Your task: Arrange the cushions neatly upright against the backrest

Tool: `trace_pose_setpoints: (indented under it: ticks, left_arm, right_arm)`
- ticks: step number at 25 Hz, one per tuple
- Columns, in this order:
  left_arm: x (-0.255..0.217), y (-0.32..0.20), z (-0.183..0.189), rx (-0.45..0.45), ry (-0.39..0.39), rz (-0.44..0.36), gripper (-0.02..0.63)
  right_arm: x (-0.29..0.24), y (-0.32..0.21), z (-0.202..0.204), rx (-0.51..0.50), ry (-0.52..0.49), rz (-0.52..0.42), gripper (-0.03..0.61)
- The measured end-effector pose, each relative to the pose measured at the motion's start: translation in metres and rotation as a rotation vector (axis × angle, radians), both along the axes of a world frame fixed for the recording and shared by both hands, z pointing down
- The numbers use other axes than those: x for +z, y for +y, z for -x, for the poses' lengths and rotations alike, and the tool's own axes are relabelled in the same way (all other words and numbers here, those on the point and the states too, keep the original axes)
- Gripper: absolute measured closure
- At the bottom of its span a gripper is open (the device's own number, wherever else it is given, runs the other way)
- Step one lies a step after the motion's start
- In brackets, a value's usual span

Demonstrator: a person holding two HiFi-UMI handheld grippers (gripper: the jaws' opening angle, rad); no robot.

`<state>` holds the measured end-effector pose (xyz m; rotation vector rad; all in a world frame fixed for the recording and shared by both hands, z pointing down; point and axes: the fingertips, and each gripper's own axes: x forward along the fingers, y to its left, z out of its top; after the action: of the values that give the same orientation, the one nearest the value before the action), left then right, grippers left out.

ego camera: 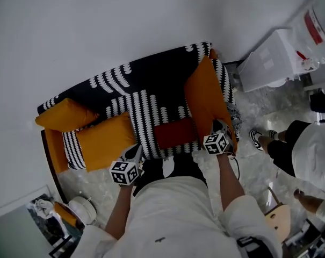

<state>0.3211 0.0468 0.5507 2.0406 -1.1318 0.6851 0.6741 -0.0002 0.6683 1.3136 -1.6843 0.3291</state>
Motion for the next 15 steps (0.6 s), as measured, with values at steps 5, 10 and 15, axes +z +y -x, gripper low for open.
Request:
trace_pose_setpoints:
  ticks: [5, 10, 15]
  left_arm:
    - [0.004, 0.002, 0.020, -0.011, 0.031, -0.007, 0.600]
    - [0.006, 0.006, 0.069, 0.008, 0.067, -0.046, 0.600]
    - [0.022, 0.018, 0.169, -0.028, 0.078, -0.056, 0.600]
  right_arm:
    - [-0.013, 0.003, -0.003, 0.043, 0.005, 0.001, 0.435]
    - [-0.046, 0.006, 0.009, 0.127, 0.079, -0.076, 0.377]
    - [-0.093, 0.018, 0.064, 0.195, 0.165, -0.167, 0.376]
